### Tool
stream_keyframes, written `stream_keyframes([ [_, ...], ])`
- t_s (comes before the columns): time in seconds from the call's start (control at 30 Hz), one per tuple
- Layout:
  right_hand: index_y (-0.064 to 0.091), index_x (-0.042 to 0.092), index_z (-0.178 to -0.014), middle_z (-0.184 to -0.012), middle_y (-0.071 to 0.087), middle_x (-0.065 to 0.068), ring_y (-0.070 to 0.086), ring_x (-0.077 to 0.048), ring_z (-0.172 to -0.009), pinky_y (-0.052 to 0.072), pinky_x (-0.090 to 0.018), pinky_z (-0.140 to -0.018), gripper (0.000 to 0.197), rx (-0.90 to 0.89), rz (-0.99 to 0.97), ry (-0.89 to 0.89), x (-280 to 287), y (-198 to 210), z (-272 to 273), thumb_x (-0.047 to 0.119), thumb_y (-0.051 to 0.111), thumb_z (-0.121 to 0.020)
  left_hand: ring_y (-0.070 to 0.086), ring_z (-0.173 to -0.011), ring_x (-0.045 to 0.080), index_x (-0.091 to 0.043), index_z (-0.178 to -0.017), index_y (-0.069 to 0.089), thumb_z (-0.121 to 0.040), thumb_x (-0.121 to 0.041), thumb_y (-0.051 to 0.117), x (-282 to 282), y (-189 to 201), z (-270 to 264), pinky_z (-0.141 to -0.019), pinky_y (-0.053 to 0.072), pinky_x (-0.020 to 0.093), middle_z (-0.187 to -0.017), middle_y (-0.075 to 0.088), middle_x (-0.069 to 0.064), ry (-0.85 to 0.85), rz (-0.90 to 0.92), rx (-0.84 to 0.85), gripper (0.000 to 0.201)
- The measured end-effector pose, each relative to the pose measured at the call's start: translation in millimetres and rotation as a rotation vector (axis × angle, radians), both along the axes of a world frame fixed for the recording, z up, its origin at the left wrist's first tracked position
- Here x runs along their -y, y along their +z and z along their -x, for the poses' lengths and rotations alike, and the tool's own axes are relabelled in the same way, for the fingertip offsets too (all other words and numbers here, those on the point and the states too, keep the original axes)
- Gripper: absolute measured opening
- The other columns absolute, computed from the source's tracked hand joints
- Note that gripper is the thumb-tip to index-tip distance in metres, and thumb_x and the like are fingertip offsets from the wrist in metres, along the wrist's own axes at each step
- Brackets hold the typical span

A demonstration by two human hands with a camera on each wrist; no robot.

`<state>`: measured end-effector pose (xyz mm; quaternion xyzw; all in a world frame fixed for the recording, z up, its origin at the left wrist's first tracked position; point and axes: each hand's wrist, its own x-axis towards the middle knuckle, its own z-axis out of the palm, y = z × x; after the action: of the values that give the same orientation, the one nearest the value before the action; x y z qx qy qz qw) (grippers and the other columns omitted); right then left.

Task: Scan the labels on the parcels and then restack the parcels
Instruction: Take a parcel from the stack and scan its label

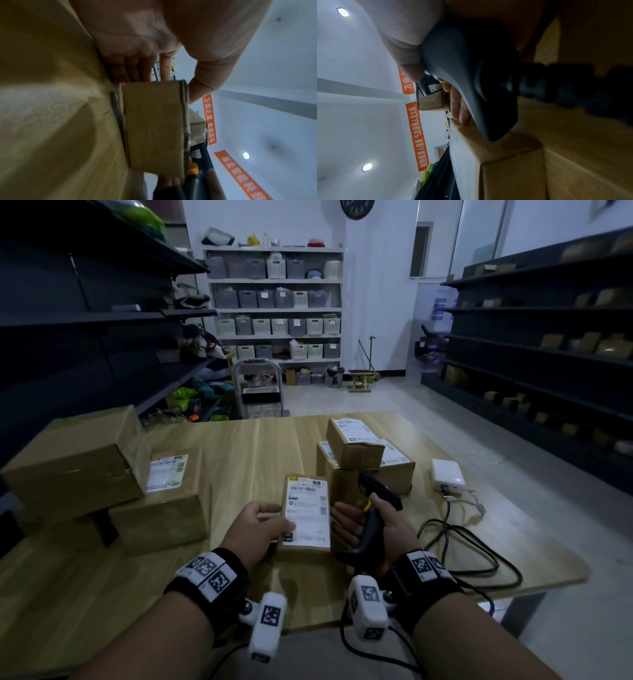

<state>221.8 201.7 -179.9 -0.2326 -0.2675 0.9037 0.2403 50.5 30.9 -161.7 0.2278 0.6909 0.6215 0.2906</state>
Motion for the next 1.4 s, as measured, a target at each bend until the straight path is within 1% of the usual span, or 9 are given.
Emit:
stream_keyframes([
  [0.13,0.062,-0.009,-0.134,-0.121,0.075,-0.027,0.076,-0.040,-0.109,0.061,-0.047,-0.090,0.071,0.062,-0.010,-0.025,1.3,2.7,-3.0,0.050,0.066,-0.095,0.080,-0.107,0.045,-0.014,-0.130,0.063,-0.071,-0.010,0.090,-0.5,-16.7,9.2,-0.101,0.060,0.070,-0.121,0.080,0.021,0.113,-0.211,0.187,0.066],
  [0.23,0.076,-0.004,-0.076,-0.077,0.075,-0.018,0.080,-0.035,-0.073,0.049,-0.056,-0.109,0.053,0.077,-0.046,-0.086,11.0,12.9,-7.8,0.046,0.068,-0.094,0.083,-0.100,0.039,-0.012,-0.129,0.062,-0.089,0.002,0.084,1.4,-25.8,13.9,-0.090,0.067,0.056,-0.115,0.082,0.021,0.175,-0.325,0.270,0.047],
  [0.3,0.071,0.003,-0.063,-0.066,0.067,-0.012,0.075,-0.031,-0.059,0.047,-0.060,-0.111,0.054,0.081,-0.042,-0.124,14.4,16.1,-11.1,0.044,0.066,-0.099,0.084,-0.096,0.035,-0.009,-0.130,0.062,-0.094,0.005,0.079,2.3,-27.1,16.3,-0.083,0.067,0.047,-0.110,0.084,0.021,0.177,-0.353,0.308,0.042],
  [0.37,0.065,0.008,-0.075,-0.066,0.059,-0.007,0.067,-0.028,-0.054,0.054,-0.059,-0.102,0.043,0.099,-0.067,-0.154,18.8,20.1,-12.6,0.043,0.067,-0.099,0.082,-0.104,0.040,-0.004,-0.133,0.062,-0.091,0.006,0.082,2.0,-27.2,16.9,-0.094,0.065,0.054,-0.114,0.083,0.023,0.159,-0.342,0.312,0.047],
  [0.43,0.060,0.011,-0.079,-0.066,0.052,-0.007,0.054,-0.028,-0.056,0.061,-0.048,-0.077,0.038,0.164,-0.095,-0.184,23.1,22.8,-13.8,0.044,0.069,-0.096,0.080,-0.110,0.043,-0.003,-0.135,0.063,-0.080,0.000,0.092,2.9,-28.4,14.5,-0.103,0.061,0.062,-0.118,0.082,0.022,0.129,-0.315,0.291,0.062],
  [0.53,0.054,0.011,-0.067,-0.061,0.045,-0.011,0.047,-0.026,-0.050,0.048,-0.034,-0.055,0.043,0.312,-0.205,-0.148,35.0,40.4,-14.2,0.041,0.070,-0.094,0.081,-0.109,0.040,-0.004,-0.135,0.066,-0.069,-0.008,0.100,5.2,-27.0,12.5,-0.103,0.062,0.064,-0.117,0.084,0.017,0.128,-0.274,0.280,0.074],
  [0.73,0.057,0.008,-0.091,-0.057,0.048,-0.010,0.046,-0.023,-0.048,0.041,-0.035,-0.054,0.016,0.436,-0.538,-0.091,60.5,88.3,-15.9,0.017,0.070,-0.096,0.083,-0.105,0.034,-0.011,-0.126,0.073,-0.078,0.003,0.093,4.5,-26.7,12.6,-0.100,0.065,0.056,-0.110,0.086,0.009,0.089,-0.242,0.221,0.053],
  [1.07,0.068,0.016,-0.105,-0.062,0.053,-0.009,0.049,-0.023,-0.051,0.042,-0.035,-0.053,0.010,0.656,-0.845,0.091,101.5,142.3,-29.5,0.012,0.066,-0.096,0.083,-0.107,0.033,-0.013,-0.127,0.075,-0.044,-0.026,0.103,2.1,-34.2,22.6,-0.101,0.064,0.057,-0.113,0.086,0.006,0.048,-0.270,0.182,0.089],
  [1.4,0.065,0.011,-0.106,-0.059,0.043,-0.006,0.036,-0.018,-0.046,0.031,-0.030,-0.052,0.010,0.631,-0.738,0.039,122.9,152.2,-41.9,0.014,0.064,-0.097,0.083,-0.105,0.037,-0.005,-0.127,0.073,-0.081,0.006,0.090,6.3,-27.8,17.1,-0.101,0.064,0.060,-0.111,0.086,0.013,0.047,-0.291,0.222,0.050],
])
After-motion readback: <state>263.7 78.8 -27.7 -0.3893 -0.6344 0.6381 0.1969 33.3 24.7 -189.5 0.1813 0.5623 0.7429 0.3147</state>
